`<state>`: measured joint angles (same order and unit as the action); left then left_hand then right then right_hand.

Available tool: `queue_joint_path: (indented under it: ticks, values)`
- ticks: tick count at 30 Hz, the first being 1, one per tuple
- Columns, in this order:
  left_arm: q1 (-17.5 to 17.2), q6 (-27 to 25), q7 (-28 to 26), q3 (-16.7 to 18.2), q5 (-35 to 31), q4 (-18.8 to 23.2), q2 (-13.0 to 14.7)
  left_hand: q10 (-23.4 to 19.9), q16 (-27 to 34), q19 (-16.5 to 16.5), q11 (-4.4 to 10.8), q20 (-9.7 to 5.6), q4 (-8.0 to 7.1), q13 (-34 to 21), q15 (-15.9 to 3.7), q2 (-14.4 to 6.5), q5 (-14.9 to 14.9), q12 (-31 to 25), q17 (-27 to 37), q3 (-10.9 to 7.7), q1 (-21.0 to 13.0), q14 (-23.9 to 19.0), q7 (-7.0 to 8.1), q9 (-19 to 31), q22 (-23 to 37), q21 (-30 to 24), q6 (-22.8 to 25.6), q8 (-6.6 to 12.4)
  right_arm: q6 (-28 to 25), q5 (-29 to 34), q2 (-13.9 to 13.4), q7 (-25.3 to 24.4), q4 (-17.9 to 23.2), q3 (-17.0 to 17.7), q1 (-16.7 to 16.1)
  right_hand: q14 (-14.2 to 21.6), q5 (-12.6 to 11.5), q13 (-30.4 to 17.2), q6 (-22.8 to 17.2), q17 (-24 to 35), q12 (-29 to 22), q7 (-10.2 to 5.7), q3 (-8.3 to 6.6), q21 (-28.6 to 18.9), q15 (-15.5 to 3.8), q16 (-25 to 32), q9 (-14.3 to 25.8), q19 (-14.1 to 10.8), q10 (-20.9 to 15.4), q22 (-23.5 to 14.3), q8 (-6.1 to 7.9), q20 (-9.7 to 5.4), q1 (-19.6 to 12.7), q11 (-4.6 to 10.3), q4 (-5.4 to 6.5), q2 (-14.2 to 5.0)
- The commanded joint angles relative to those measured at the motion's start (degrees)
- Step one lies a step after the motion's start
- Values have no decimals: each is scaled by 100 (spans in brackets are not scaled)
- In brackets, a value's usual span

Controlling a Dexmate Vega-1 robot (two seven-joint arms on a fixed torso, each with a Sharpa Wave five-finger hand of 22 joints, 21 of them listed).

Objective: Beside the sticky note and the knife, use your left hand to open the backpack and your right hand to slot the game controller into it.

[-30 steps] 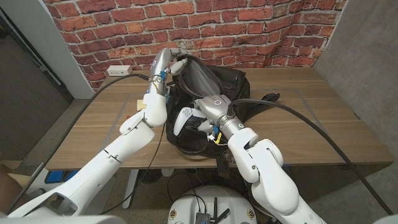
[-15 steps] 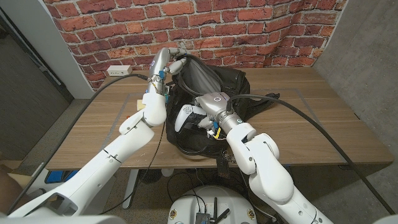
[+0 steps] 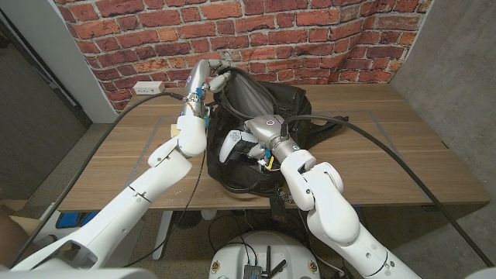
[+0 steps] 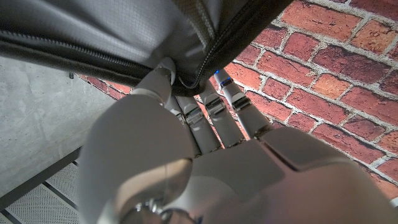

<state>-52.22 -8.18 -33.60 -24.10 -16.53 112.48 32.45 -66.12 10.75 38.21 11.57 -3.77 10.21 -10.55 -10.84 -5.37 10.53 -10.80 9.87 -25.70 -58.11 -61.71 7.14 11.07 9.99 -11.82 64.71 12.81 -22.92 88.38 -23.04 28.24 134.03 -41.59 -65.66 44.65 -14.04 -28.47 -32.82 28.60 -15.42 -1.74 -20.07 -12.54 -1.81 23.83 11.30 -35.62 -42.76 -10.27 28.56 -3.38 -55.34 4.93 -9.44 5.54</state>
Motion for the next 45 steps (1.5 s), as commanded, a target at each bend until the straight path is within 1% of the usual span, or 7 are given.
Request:
queue_joint_path:
  ticks: [1, 11, 14, 21, 36, 45]
  values:
    - [-43, 2, -54, 36, 68, 39, 0, -48, -15, 58, -1, -779, -17, -16, -294, -7, 32, -33, 16, -46, 35, -51, -46, 28, 8, -4, 30, -26, -202, -9, 26, 61, -232, -89, 168, 346, -29, -31, -515, 14, -24, -464, -27, -29, -1146, -19, 22, -53, -745, -19, 18, -813, -696, 662, 40, -1007]
    - [-89, 12, -74, 54, 86, 88, 10, -53, -13, 63, -1, -779, -15, -16, -298, -7, 32, -34, 17, -51, 33, -60, -57, 29, 8, -1, 33, -28, -405, 143, 147, 194, -416, -209, 293, 338, -37, -34, -505, 19, -2, -458, -12, -30, -1141, -40, 22, -53, -737, -19, 5, -799, -662, 659, 52, -1014]
    - [-101, -37, -66, 61, 91, 121, 8, -53, -13, 65, -1, -778, -14, -17, -297, -5, 32, -34, 17, -52, 32, -62, -51, 29, 8, -1, 39, -27, -475, 251, 209, 291, -468, -250, 331, 331, -39, -38, -505, 20, 6, -454, -5, -30, -1137, -51, 23, -54, -730, -19, 1, -795, -643, 654, 58, -1014]
    - [-95, 38, -72, 51, 115, 89, -3, -30, -11, 72, -4, -777, -14, -17, -297, -5, 33, -25, 18, -56, 30, -70, -54, 30, 8, -1, 30, -33, -591, 523, 376, 490, -652, -356, 452, 341, -45, -48, -491, 35, 27, -434, 12, -31, -1145, -52, 23, -57, -706, -18, -13, -783, -616, 641, 61, -1015]
    - [-124, -37, -120, 42, 92, 131, -42, -40, -16, 78, -1, -778, -15, -18, -295, -2, 33, -29, 16, -61, 32, -68, -51, 31, 8, 2, 38, -32, -824, 827, 679, 802, -1062, -455, 684, 326, -60, -60, -475, 48, 51, -420, 31, -30, -1138, -83, 22, -55, -712, -18, -39, -767, -572, 640, 60, -1020]
    - [-157, -40, -150, 46, 93, 156, -55, -39, -18, 82, 0, -778, -15, -18, -295, -1, 33, -28, 16, -65, 33, -69, -54, 32, 8, 4, 28, -38, -931, 926, 803, 983, -1260, -479, 798, 311, -71, -68, -486, 53, 64, -412, 36, -31, -1131, -103, 22, -58, -710, -18, -45, -757, -556, 628, 56, -1021]
